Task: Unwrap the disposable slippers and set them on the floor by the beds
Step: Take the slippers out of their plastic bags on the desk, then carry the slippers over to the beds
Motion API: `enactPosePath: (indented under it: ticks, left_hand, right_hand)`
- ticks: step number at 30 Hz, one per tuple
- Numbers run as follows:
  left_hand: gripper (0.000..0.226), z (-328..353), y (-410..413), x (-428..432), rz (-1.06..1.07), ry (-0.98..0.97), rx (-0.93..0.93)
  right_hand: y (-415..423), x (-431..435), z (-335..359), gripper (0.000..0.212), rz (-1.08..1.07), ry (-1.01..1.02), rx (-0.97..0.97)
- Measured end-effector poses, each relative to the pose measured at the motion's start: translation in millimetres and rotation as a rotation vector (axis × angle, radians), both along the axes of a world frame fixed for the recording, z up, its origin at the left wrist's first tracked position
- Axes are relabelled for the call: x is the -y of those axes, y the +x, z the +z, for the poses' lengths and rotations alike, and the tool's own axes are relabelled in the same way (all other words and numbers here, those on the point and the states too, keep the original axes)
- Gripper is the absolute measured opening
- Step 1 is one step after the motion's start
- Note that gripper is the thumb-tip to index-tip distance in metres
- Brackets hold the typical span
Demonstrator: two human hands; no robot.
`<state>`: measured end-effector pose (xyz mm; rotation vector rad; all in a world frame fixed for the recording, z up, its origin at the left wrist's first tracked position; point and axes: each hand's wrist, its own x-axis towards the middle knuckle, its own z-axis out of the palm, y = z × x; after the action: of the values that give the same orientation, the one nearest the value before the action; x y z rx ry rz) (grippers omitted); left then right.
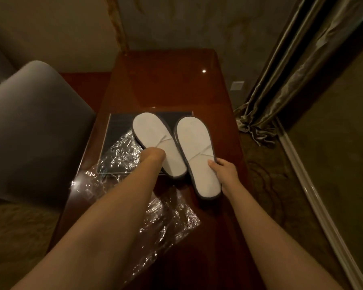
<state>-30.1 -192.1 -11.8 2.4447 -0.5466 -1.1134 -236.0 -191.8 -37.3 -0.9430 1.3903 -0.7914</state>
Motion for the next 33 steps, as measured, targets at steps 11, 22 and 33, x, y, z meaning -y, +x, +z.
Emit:
enactPosePath:
  ticks: [11, 22, 33]
  left_hand:
    - [0.046, 9.9, -21.4, -2.1, 0.367, -0.462, -0.398]
    - [0.013, 96.2, 9.9, -93.6, 0.368, -0.687, -0.571]
    - [0.042, 121.4, 176.4, -319.9, 0.698, -1.045, -0.446]
  right_hand:
    - [-8.7, 0.8, 5.2, 0.027, -0.036, 0.025, 0.075]
    - [35.7, -8.6, 78.2, 0.014, 0.13, -0.118, 0.283]
    - [254.1, -146.0, 130.2, 0.028, 0.507, -0.169, 0.305]
